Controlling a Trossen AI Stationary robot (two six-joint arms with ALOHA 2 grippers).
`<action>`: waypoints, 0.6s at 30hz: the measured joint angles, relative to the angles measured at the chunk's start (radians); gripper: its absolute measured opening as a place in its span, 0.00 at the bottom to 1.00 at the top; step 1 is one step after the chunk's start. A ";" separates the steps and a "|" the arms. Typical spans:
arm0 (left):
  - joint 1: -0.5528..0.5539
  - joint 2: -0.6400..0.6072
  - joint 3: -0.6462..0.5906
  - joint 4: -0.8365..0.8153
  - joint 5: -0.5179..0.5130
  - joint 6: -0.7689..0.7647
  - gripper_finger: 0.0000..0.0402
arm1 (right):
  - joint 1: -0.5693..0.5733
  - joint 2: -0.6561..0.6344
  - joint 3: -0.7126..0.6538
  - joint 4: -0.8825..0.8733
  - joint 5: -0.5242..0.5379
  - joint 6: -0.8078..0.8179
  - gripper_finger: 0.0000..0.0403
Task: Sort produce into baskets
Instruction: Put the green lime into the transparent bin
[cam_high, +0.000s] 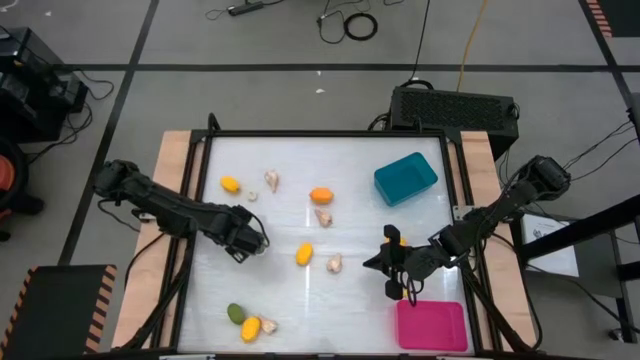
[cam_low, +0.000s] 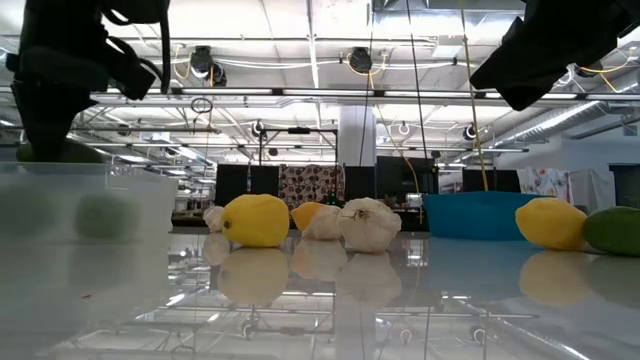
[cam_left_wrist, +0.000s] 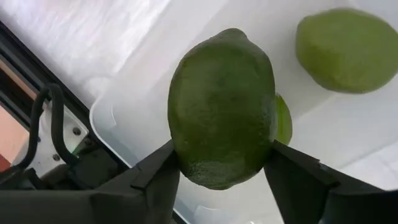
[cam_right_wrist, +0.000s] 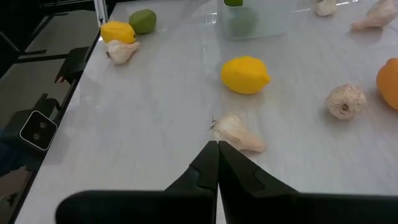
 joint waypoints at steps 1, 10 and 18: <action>0.004 0.000 0.000 0.002 -0.002 0.005 0.59 | 0.000 0.000 0.000 0.000 0.000 -0.003 0.00; 0.030 0.000 0.000 0.002 -0.008 0.059 0.77 | 0.000 0.000 0.000 -0.008 0.000 -0.006 0.00; 0.043 0.000 0.128 -0.001 0.004 0.103 0.79 | 0.000 0.000 0.000 -0.007 0.000 -0.004 0.00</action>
